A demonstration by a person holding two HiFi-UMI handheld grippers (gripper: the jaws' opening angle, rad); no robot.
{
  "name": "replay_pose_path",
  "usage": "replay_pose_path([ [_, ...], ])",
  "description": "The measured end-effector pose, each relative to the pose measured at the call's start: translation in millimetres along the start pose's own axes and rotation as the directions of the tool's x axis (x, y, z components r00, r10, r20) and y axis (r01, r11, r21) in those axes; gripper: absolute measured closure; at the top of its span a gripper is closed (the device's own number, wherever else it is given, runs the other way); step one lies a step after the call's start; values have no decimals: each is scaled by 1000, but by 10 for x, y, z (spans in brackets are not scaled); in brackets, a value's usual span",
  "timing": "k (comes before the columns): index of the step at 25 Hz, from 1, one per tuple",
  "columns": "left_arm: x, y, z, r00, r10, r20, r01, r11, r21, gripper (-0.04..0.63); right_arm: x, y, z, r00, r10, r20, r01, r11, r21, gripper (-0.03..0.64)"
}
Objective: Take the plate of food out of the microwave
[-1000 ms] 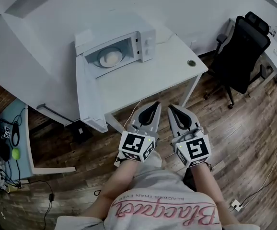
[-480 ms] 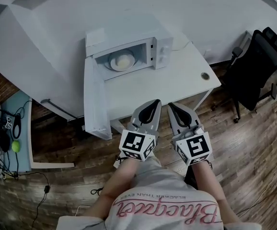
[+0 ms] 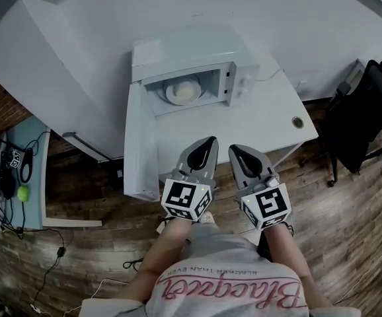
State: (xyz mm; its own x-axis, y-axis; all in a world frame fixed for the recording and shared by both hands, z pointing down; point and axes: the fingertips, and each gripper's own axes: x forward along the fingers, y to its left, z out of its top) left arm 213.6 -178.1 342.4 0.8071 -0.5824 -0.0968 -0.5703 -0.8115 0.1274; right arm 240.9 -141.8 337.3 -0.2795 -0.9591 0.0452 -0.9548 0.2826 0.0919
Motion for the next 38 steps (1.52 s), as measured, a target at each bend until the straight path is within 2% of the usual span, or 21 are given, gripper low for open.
replay_pose_path([
  [10,230,434,-25,998,56,-7,-56,998,-6,589,481,-160,-43,999,32,-4,-32,999,14,606],
  [18,197,675,-55,994,108,-10,-108,994,-4,589,679,-91,-145,997,73,-25,-72,997,31,606],
  [31,58,780,-169,989,145,-14,-145,989,-2,589,743,52,-350,994,101,-44,-98,993,60,606],
  [38,48,878,-215,984,178,-10,-178,984,-9,589,922,50,-336,991,129,-19,-127,989,74,606],
])
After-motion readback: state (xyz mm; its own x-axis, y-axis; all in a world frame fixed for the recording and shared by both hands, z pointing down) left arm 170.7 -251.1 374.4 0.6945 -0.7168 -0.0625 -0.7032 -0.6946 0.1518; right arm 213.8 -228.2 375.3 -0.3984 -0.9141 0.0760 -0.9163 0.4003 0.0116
